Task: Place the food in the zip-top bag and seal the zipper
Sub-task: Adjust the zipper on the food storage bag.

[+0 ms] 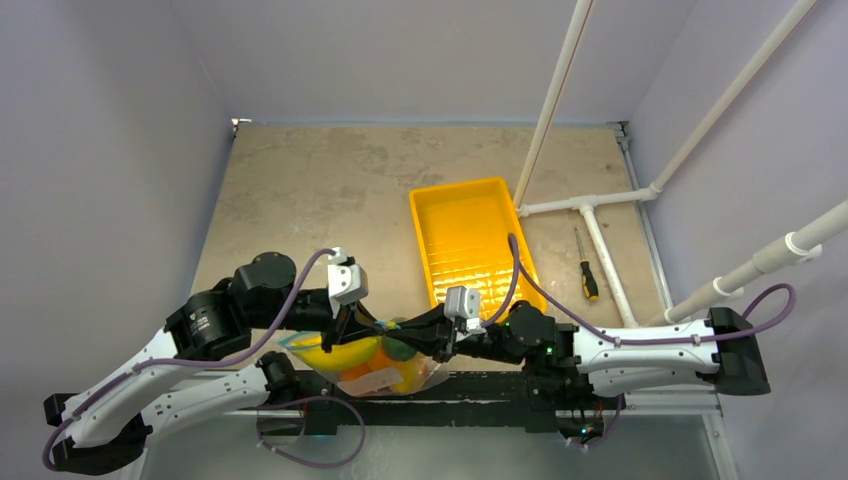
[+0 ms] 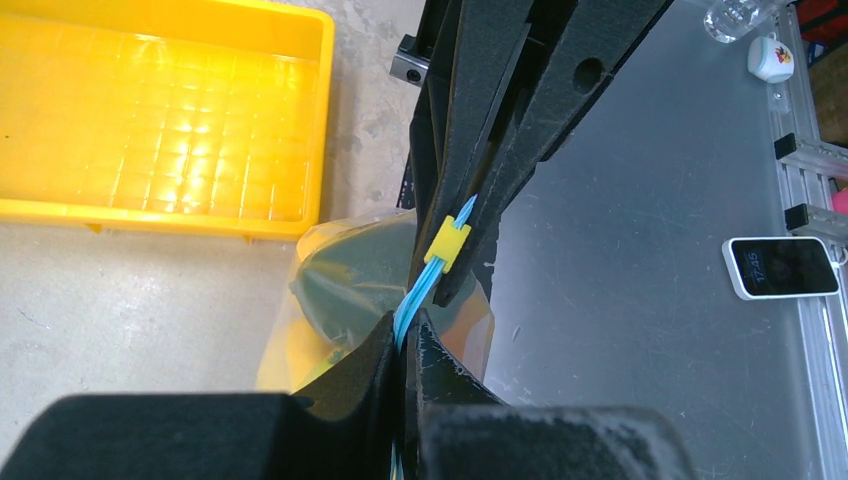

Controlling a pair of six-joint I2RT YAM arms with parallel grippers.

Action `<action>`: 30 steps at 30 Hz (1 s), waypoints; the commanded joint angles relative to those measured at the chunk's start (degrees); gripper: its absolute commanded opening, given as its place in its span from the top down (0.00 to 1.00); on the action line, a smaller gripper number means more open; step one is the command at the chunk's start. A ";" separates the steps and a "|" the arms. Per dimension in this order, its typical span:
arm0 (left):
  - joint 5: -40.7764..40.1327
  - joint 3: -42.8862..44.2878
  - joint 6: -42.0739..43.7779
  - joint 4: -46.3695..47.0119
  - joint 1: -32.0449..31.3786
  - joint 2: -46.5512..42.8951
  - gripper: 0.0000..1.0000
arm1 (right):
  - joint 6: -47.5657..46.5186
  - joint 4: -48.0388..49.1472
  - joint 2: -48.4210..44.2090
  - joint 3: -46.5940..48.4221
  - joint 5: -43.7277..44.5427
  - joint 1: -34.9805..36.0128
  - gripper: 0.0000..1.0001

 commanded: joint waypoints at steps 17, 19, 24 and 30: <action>1.55 0.71 0.61 4.36 0.01 -0.47 0.80 | -2.38 3.50 0.94 2.66 -1.09 -0.36 1.00; 1.33 0.90 0.76 3.82 0.04 -0.60 0.70 | -2.34 3.30 1.02 2.65 -1.54 -0.36 1.00; 1.26 2.43 1.64 2.02 0.06 -1.64 0.59 | -1.95 3.09 1.87 2.62 -2.33 -0.36 1.00; 4.02 4.21 2.81 2.60 0.06 -4.11 0.49 | -1.75 2.25 2.70 2.86 -3.00 -0.36 1.00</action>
